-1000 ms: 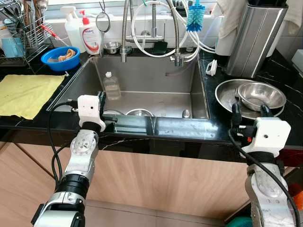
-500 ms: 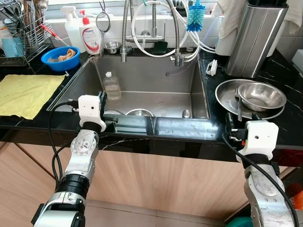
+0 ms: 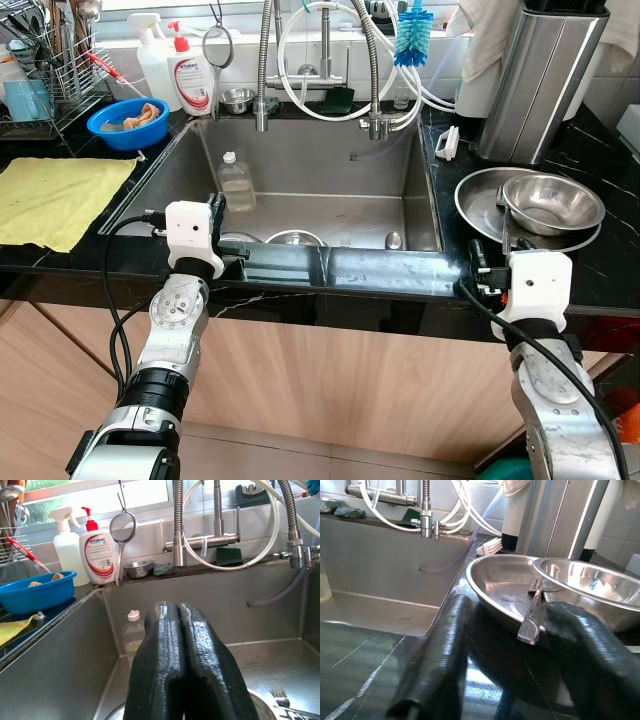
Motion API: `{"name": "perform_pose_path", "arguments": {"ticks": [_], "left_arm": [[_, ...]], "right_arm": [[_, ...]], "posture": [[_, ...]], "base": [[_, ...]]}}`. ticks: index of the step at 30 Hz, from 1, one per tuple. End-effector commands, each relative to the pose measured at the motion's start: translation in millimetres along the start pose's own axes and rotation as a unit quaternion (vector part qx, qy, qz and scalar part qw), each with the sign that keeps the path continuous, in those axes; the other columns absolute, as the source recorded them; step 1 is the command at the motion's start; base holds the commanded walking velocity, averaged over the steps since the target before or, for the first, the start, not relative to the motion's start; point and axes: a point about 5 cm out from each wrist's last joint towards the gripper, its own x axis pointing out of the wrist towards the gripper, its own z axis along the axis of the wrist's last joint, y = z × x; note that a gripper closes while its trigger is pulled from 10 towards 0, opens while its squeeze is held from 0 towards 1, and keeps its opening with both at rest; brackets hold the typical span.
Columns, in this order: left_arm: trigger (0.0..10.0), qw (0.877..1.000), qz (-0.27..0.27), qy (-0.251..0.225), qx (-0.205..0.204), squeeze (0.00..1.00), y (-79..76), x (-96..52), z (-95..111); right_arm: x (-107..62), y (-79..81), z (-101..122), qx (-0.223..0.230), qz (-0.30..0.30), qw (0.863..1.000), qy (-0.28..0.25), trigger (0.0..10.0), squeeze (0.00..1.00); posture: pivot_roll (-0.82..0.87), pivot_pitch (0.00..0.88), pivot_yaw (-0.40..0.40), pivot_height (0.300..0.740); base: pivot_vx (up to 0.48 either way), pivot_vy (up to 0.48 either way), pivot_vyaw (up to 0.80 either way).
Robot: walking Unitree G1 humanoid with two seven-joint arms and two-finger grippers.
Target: Kitchen organization
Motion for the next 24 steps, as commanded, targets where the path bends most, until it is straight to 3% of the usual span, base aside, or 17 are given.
{"name": "perform_pose_path", "arguments": {"ticks": [1, 24], "left_arm": [[10.0, 1.0, 0.004, -0.004, 0.007, 0.0, 2.6, -0.7, 2.1], [10.0, 1.0, 0.004, -0.005, 0.009, 0.0, 4.1, 0.7, 3.3]], "right_arm": [[3.0, 1.7, 0.3, 0.0, 0.008, 1.0, 0.005, 0.0, 0.0], [5.7, 2.5, 3.1, 0.0, 0.01, 1.0, 0.009, 0.0, 0.0]], "posture": [[-0.05, 0.0, 0.058, 0.74], [-0.04, 0.0, 0.064, 0.74]], "base": [[0.0, 0.0, 0.0], [0.0, 0.0, 0.0]]}}
